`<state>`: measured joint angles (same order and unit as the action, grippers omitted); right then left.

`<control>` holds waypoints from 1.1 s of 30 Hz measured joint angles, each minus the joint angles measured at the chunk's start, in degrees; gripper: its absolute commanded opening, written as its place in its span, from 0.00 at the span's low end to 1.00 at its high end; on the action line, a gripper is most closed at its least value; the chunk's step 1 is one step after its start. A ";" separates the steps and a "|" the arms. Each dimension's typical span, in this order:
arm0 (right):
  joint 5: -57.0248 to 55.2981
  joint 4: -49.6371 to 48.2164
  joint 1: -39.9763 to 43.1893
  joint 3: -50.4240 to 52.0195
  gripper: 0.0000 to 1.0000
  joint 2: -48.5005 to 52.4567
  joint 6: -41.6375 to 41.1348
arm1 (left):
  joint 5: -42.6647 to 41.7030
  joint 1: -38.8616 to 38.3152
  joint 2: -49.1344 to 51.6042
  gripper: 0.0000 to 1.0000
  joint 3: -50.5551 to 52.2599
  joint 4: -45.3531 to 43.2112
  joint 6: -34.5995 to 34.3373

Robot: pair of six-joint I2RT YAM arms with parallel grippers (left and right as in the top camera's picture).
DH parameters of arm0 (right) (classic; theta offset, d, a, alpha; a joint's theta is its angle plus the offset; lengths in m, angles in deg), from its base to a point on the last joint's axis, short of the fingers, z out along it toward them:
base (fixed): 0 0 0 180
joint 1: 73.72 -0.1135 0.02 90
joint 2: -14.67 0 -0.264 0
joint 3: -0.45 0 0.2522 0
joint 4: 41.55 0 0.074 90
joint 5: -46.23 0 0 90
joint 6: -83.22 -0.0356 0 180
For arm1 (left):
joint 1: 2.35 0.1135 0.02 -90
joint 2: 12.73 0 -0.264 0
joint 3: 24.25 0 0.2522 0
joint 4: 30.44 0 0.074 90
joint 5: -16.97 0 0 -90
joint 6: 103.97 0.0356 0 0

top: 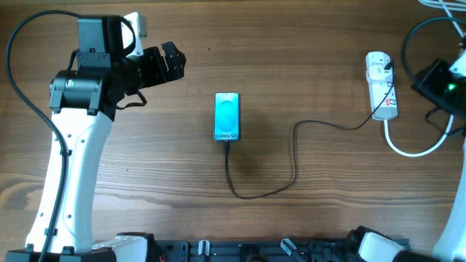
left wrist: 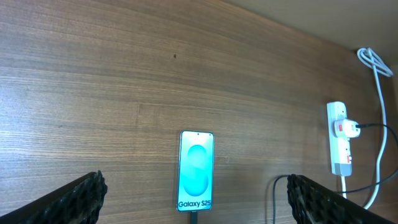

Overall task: Plug charger to phone and switch on socket
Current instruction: 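Move the right gripper to the switch beside the charger on the white power strip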

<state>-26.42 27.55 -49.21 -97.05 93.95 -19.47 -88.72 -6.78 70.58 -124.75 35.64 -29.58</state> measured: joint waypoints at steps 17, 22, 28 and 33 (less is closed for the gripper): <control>4.46 -15.21 4.55 0.00 0.04 28.63 -5.07 | 0.02 0.00 0.00 1.00 0.02 0.02 0.02; 3.28 -16.57 4.59 0.00 0.04 33.70 -5.92 | 0.02 0.00 0.00 1.00 0.02 0.00 0.02; 3.19 -19.93 4.59 0.00 0.04 37.27 -6.58 | 0.02 0.00 0.00 1.00 0.02 0.00 0.02; 3.19 -21.81 4.59 0.00 0.04 38.64 -6.58 | 0.02 0.00 0.00 1.00 0.02 0.00 0.02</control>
<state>-23.23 5.73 -44.62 -97.05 132.60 -26.05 -88.69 -6.78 70.58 -124.72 35.64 -29.56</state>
